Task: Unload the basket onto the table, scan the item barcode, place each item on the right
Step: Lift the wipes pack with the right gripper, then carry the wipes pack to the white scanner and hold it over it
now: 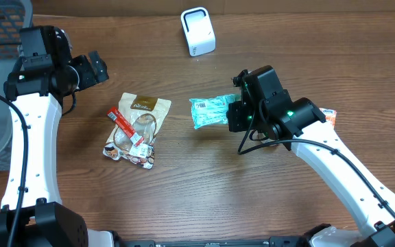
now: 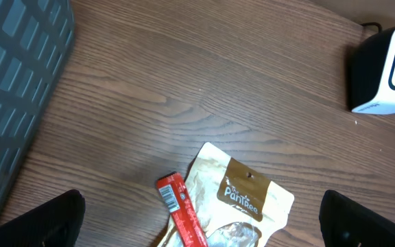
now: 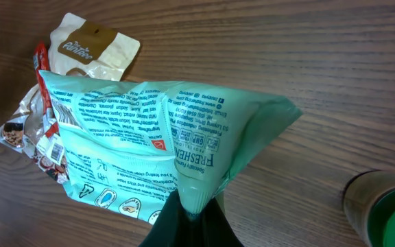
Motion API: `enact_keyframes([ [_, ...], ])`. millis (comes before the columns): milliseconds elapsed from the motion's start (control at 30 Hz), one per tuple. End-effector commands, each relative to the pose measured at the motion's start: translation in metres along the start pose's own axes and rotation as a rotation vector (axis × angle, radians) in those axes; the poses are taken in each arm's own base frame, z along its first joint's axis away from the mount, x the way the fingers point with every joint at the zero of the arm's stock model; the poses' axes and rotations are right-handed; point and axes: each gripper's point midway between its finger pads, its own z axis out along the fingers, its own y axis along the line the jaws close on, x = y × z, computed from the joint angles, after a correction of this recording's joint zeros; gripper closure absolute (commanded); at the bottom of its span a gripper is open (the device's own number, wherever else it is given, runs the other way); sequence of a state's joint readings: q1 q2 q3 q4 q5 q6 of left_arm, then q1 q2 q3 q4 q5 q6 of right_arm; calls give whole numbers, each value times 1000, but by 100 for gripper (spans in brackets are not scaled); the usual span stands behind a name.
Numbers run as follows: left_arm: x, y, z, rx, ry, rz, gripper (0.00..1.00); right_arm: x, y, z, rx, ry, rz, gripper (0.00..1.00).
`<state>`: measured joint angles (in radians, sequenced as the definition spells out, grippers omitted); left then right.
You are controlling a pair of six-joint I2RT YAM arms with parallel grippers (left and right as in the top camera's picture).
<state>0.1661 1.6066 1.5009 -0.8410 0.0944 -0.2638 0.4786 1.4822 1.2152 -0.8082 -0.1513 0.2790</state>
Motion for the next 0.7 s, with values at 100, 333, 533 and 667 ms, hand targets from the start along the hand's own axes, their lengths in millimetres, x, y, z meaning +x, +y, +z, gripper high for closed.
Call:
enact_keyframes([
  [100,-8,-9,-9,21,-30,-2,0,-6,7,-10,-26,-36,-76,96],
  [333,-8,-8,-9,21,-30,-3,0,-11,9,-11,-31,-58,-112,96],
  [533,-8,-11,-9,24,-29,2,0,-20,13,-15,-41,-101,-119,96],
  [667,-8,-10,-9,23,-29,0,0,-23,14,-17,-45,-115,-122,96],
])
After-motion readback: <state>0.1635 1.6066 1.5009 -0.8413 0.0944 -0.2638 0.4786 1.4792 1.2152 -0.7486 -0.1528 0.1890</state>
